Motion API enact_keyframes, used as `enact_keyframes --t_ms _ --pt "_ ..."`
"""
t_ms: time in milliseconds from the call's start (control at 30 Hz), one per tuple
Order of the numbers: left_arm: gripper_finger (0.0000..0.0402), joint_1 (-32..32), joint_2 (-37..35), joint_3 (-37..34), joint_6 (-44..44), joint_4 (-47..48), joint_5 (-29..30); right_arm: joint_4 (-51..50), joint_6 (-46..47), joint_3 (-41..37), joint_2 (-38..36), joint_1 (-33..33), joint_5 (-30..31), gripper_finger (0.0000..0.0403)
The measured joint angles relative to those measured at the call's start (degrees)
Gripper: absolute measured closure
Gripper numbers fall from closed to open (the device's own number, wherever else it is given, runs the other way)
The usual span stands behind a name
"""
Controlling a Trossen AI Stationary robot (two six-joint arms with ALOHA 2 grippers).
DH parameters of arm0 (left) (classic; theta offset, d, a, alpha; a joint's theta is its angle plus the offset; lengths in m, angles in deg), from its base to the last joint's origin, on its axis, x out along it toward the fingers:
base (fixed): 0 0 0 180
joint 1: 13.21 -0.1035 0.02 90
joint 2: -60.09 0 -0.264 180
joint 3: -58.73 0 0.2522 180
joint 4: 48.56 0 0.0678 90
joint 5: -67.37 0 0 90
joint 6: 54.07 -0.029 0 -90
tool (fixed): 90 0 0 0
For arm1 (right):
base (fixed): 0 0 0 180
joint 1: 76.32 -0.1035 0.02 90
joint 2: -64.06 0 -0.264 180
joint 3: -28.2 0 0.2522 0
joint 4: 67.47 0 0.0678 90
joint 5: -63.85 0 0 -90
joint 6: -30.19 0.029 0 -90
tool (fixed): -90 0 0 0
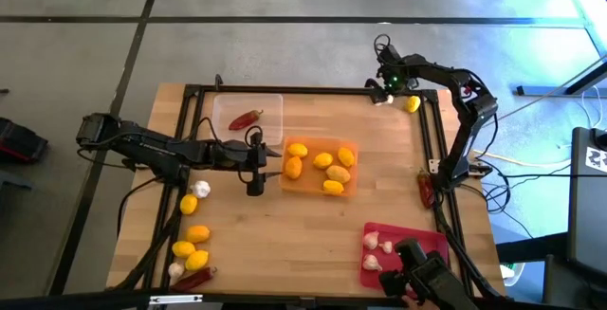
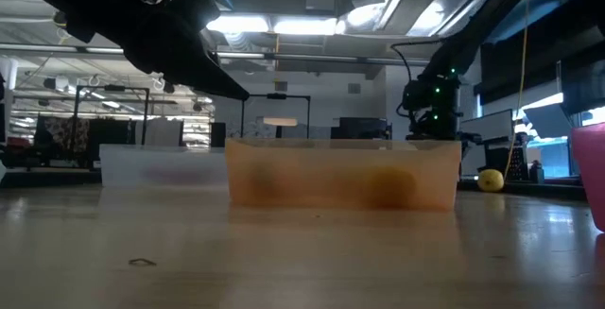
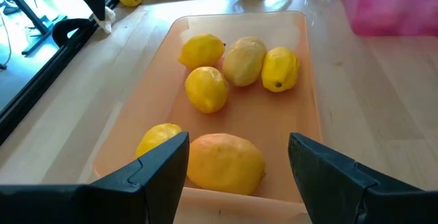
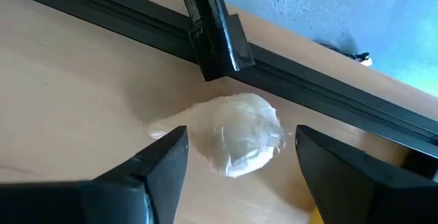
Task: Sort produce into baskets
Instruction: Put the garlic into the red bin
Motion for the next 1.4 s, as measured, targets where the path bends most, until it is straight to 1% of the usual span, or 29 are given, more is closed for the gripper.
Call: enact_keyframes --t_ms 100,167,233,433,500,567,733,933,1067,1167,1300,1400 --pt "0.0155 0.00 0.00 0.00 0.00 -0.02 0.00 0.40 -0.18 0.00 1.20 0.00 -0.01 0.0157" --pt "0.0155 0.00 -0.01 0.00 -0.21 -0.02 0.00 0.63 -0.81 0.00 1.42 0.00 -0.02 0.0173" --pt "0.0155 0.00 0.00 0.00 -0.30 -0.02 0.00 0.62 -1.32 0.00 1.45 0.00 0.03 0.0195" --pt "0.0155 0.00 0.00 0.00 -0.26 -0.02 0.00 0.08 -2.23 0.08 1.42 -0.02 0.46 0.0278" --pt "0.0155 0.00 0.00 0.00 -0.26 -0.02 0.00 -0.56 -2.95 0.08 0.97 -0.07 -0.52 0.0297" --pt "0.0155 0.00 0.00 0.00 -0.28 -0.03 0.00 -1.41 -3.19 -0.05 0.04 -0.47 -2.14 0.0308" --pt "0.0155 0.00 0.00 0.00 -0.46 -0.07 0.00 -4.97 -4.56 -0.05 -5.91 -1.76 -2.33 0.0310" --pt "0.0155 0.00 0.00 0.00 0.31 -0.07 0.00 -10.53 -4.61 0.00 -15.39 -6.84 -1.97 0.0307" --pt "0.0155 0.00 0.00 -0.02 2.08 -0.07 0.00 -14.31 -4.41 -0.01 -21.74 -12.40 -1.97 0.0306" --pt "0.0155 0.00 0.00 0.00 2.24 -0.07 0.00 -17.45 -2.43 0.00 -25.82 -17.43 -1.99 0.0306" --pt "0.0155 0.03 0.00 0.00 3.78 -0.07 0.00 -21.02 1.61 0.00 -30.60 -25.32 -1.97 0.0306" --pt "0.0155 0.11 0.00 0.00 6.87 -0.44 0.00 -23.32 6.22 0.00 -33.26 -32.04 -1.97 0.0306"
